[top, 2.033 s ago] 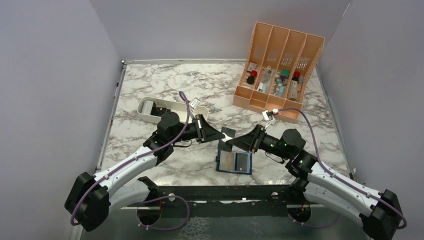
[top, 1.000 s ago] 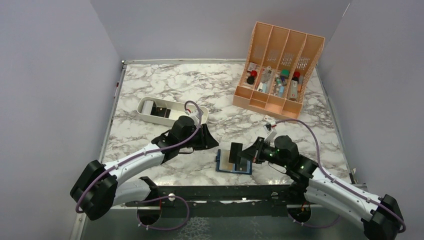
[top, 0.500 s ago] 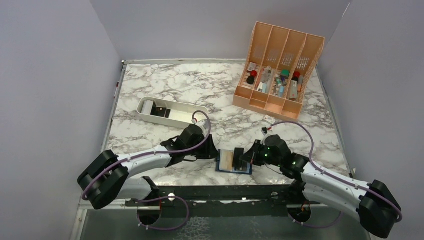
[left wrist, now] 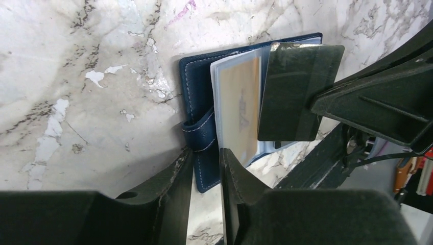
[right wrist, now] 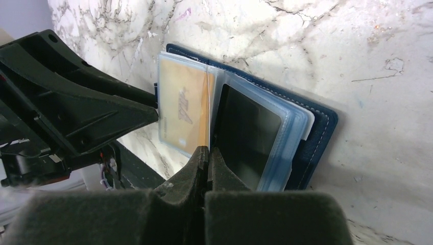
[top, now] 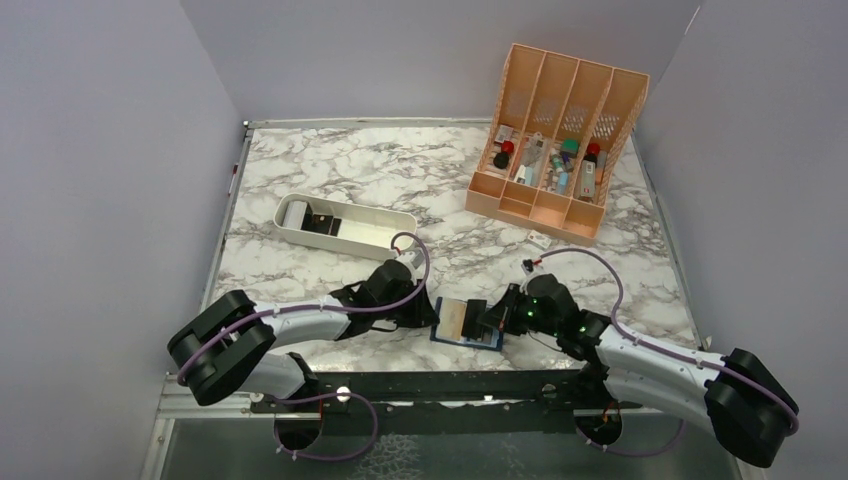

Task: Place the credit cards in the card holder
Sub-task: Insert the credit card into the card holder.

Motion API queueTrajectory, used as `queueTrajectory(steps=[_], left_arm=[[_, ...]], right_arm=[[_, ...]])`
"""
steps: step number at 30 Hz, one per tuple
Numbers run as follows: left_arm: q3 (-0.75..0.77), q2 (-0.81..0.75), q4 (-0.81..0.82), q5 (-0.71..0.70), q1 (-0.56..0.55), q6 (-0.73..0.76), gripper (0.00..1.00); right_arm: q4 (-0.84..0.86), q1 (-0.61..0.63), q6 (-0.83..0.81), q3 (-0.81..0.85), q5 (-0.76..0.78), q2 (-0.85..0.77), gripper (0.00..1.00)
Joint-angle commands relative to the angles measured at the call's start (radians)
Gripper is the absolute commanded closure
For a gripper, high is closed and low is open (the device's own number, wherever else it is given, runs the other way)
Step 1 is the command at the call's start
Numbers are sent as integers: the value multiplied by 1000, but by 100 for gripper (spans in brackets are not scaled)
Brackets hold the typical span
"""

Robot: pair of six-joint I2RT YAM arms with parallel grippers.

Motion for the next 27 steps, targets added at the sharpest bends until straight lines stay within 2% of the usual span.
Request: queueTrajectory(steps=[1, 5, 10, 27], left_arm=[[-17, 8, 51, -39, -12, -9, 76], [-24, 11, 51, -43, -17, -12, 90], [-28, 7, 44, -57, -22, -15, 98], [-34, 25, 43, -81, -57, -38, 100]], right_arm=[[64, 4, 9, -31, -1, 9, 99], [72, 4, 13, -39, 4, 6, 99], [107, 4, 30, -62, 12, -3, 99], [191, 4, 78, -101, -31, 61, 99]])
